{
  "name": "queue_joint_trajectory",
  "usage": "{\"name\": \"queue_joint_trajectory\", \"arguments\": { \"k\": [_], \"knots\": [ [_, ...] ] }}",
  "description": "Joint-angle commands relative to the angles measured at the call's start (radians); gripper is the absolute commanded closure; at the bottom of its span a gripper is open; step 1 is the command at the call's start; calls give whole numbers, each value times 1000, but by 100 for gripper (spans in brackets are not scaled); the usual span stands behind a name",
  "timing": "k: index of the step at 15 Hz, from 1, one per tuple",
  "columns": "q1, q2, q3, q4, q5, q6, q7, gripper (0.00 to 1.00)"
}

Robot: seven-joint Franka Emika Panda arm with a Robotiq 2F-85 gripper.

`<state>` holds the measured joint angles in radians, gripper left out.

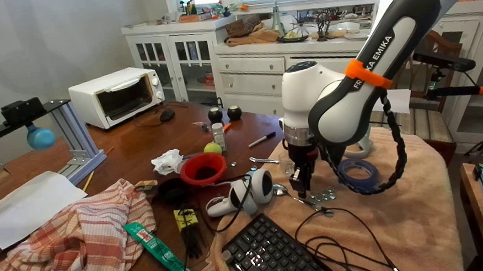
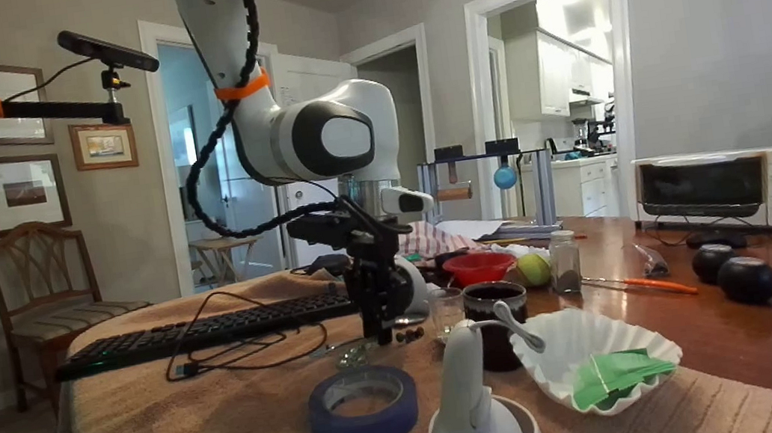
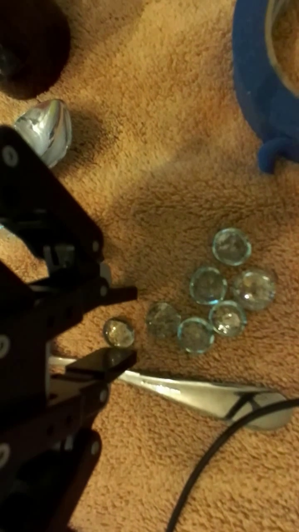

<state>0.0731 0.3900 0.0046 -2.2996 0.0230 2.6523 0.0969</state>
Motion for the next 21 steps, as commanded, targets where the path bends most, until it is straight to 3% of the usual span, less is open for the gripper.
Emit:
{"name": "queue_joint_trajectory", "arguments": {
  "k": [1, 9, 10, 21],
  "knots": [
    [13, 21, -5, 6, -20, 26, 22, 66],
    [25, 33, -12, 8, -40, 41, 26, 80],
    [26, 33, -13, 8, -42, 44, 26, 95],
    [9, -49, -39, 54, -15, 24, 115, 95]
  ]
}}
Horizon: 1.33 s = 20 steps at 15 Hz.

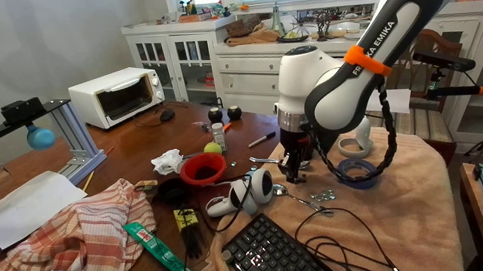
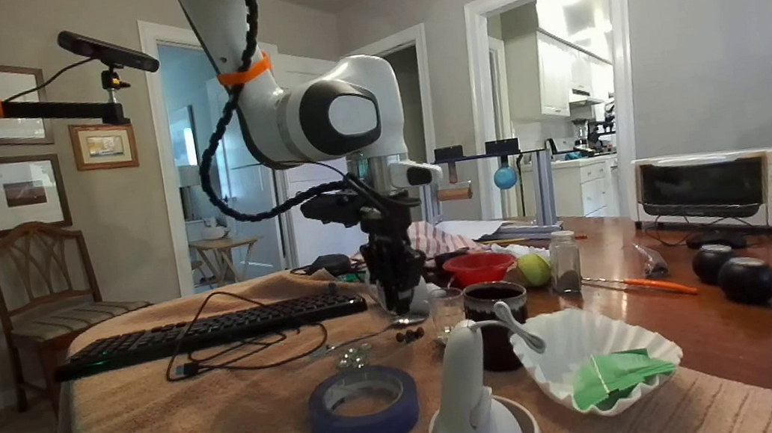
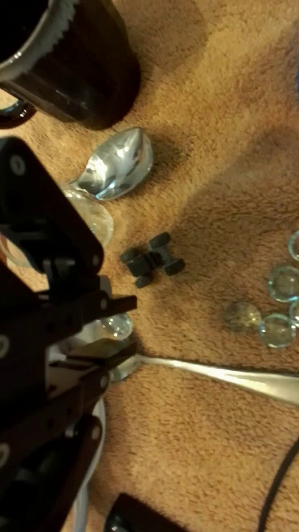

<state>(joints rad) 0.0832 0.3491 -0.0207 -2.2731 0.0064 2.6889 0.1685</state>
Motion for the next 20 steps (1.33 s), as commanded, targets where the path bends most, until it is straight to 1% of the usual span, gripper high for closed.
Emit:
{"name": "queue_joint_trajectory", "arguments": {
  "k": [1, 8, 12, 18, 19, 20],
  "knots": [
    [-6, -11, -14, 40, 11, -18, 51, 95],
    [-6, 1, -62, 101, -8, -18, 131, 95],
    [1, -4, -88, 101, -27, -29, 161, 95],
    [8, -2, -103, 102, -50, -55, 192, 95],
    [9, -1, -102, 103, -51, -58, 199, 54],
    [7, -3, -99, 101, -49, -58, 199, 53]
  ]
}}
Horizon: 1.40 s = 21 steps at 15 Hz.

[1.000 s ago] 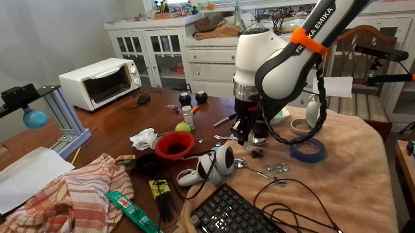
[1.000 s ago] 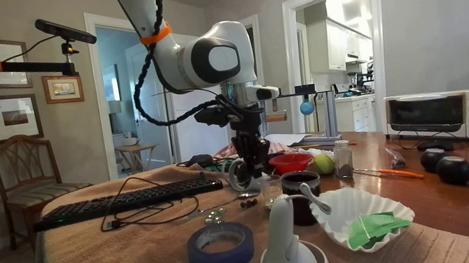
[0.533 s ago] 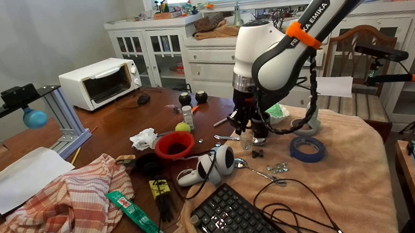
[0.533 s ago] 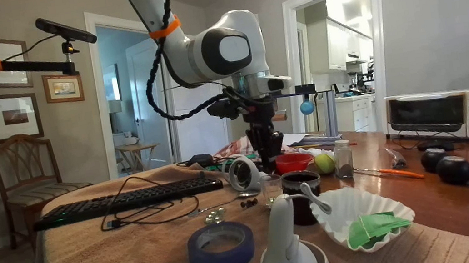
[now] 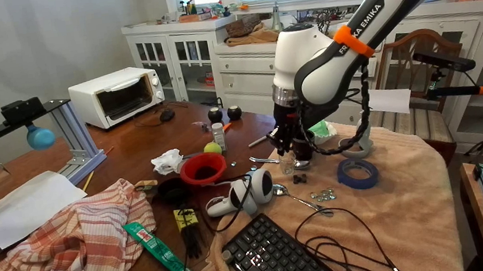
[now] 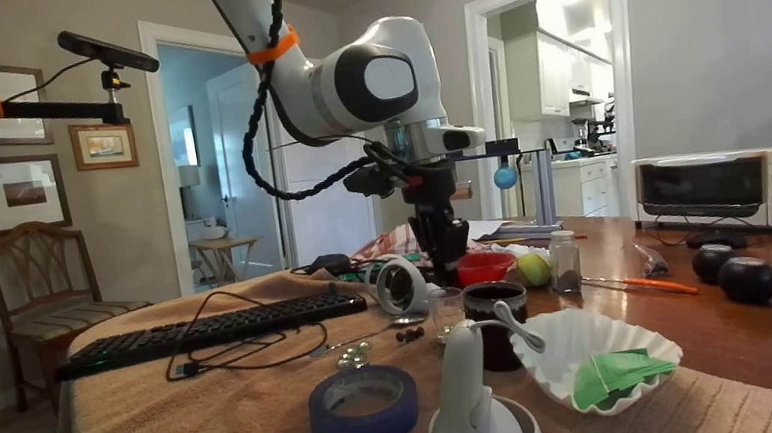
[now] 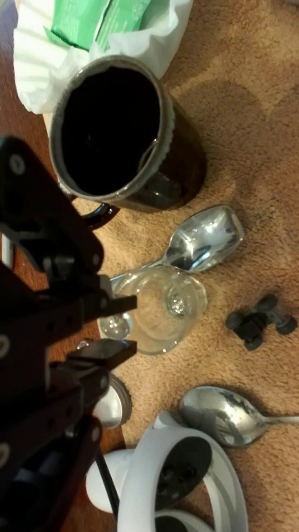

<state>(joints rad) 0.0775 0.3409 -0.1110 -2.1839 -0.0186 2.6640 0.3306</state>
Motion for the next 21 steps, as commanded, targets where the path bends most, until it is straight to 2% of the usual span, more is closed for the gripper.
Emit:
{"name": "queue_joint_trajectory", "arguments": {
  "k": [1, 5, 7, 8, 10, 14, 15, 16, 18, 20, 21],
  "knots": [
    [9, 2, -2, 9, -15, -31, 30, 45],
    [-4, -53, 24, -54, -3, -64, -29, 17],
    [-7, -85, 35, -91, -6, -116, -56, 2],
    [-8, -102, 41, -115, -4, -137, -65, 0],
    [-12, -135, 53, -155, -7, -174, -98, 0],
    [-28, -171, 96, -218, 30, -166, -211, 0],
    [-30, -174, 105, -229, 38, -158, -231, 25],
    [-32, -173, 114, -235, 50, -150, -247, 25],
    [-31, -169, 126, -240, 60, -152, -262, 33],
    [-31, -157, 137, -240, 72, -149, -282, 44],
    [-32, -151, 142, -240, 84, -140, -291, 43]
  ]
}}
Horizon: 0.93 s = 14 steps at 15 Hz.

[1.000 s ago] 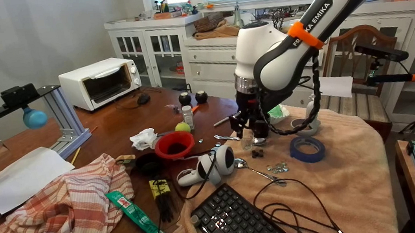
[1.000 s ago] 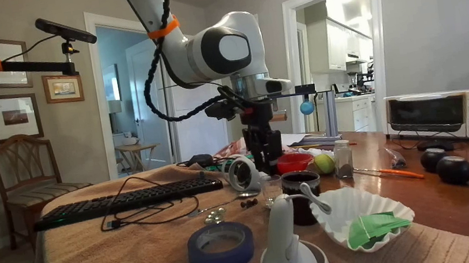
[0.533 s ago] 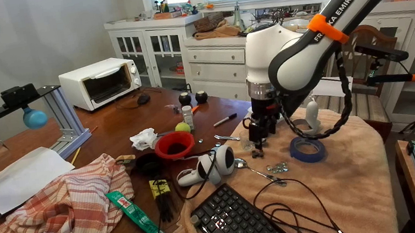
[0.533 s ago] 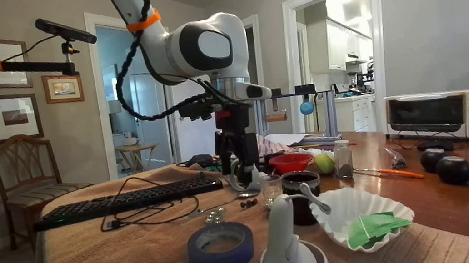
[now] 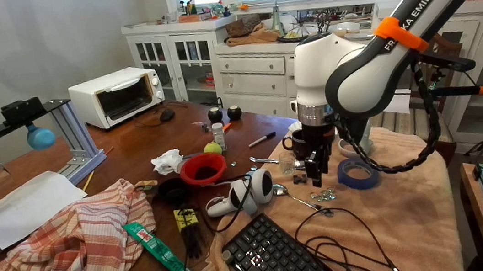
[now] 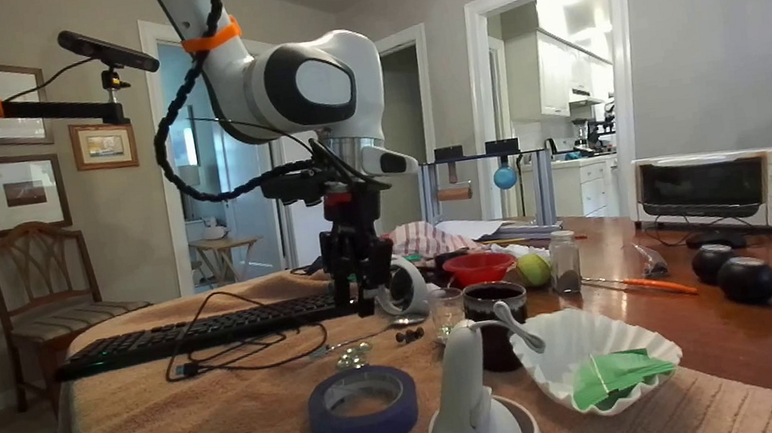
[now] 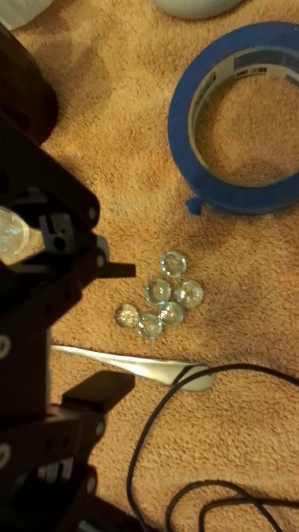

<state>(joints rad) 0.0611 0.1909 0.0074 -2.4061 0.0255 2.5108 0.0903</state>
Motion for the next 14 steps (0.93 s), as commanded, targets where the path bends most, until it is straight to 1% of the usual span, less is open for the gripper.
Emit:
{"name": "queue_joint_trajectory", "arguments": {
  "k": [1, 2, 4, 6, 7, 9, 12, 13, 14],
  "knots": [
    [-14, 7, 27, -17, 45, 24, -55, 37],
    [-13, 15, 28, -12, 45, 23, -54, 40],
    [-10, 31, 30, -7, 42, 39, -48, 36],
    [-10, 46, 29, -3, 37, 59, -41, 36],
    [-9, 54, 28, 0, 37, 65, -39, 38],
    [-8, 69, 27, 4, 33, 82, -33, 41],
    [-7, 90, 26, 7, 31, 112, -28, 48],
    [-7, 97, 26, 9, 31, 119, -27, 46],
    [-8, 104, 27, 10, 33, 129, -27, 49]
  ]
}}
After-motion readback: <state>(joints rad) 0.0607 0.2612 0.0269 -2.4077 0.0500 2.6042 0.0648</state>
